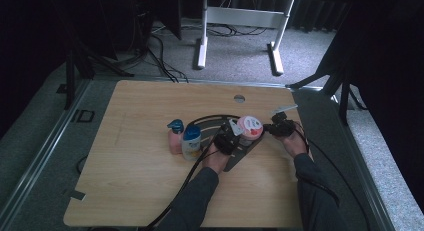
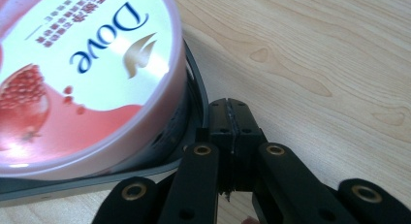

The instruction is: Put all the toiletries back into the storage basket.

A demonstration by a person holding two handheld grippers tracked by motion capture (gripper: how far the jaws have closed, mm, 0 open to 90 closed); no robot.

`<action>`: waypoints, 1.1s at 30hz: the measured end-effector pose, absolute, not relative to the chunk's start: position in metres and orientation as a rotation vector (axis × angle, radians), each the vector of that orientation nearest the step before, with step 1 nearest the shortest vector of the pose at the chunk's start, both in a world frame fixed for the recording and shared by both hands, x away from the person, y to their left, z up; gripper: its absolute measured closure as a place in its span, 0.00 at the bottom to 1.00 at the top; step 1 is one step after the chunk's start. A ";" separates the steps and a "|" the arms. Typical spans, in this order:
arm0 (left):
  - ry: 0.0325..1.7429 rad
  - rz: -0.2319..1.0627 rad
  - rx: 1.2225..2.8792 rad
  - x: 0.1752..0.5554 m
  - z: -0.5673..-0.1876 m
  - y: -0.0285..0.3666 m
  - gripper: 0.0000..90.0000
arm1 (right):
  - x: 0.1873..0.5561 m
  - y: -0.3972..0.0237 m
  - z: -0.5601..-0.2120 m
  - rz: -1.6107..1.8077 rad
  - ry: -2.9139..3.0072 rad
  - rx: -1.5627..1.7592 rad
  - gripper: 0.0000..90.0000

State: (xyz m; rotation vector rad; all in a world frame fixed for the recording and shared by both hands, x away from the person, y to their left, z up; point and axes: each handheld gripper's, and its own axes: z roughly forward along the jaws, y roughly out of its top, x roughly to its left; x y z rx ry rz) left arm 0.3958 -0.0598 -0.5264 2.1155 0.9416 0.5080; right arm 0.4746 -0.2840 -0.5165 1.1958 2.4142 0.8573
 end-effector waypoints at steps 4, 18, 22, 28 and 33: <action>0.944 0.499 2.116 0.397 -0.526 -0.061 0.98 | 0.474 -0.285 -0.517 0.874 2.411 1.203 1.00; 0.907 0.431 2.109 0.388 -0.522 -0.056 0.86 | 0.469 -0.296 -0.524 0.882 2.433 1.226 0.91; 0.870 0.403 2.121 0.382 -0.519 -0.052 0.82 | 0.464 -0.300 -0.527 0.893 2.445 1.224 0.88; 0.819 0.367 2.129 0.372 -0.515 -0.044 0.76 | 0.453 -0.304 -0.532 0.911 2.449 1.216 0.81; 0.777 0.328 2.132 0.363 -0.512 -0.037 0.74 | 0.439 -0.302 -0.535 0.919 2.446 1.190 0.76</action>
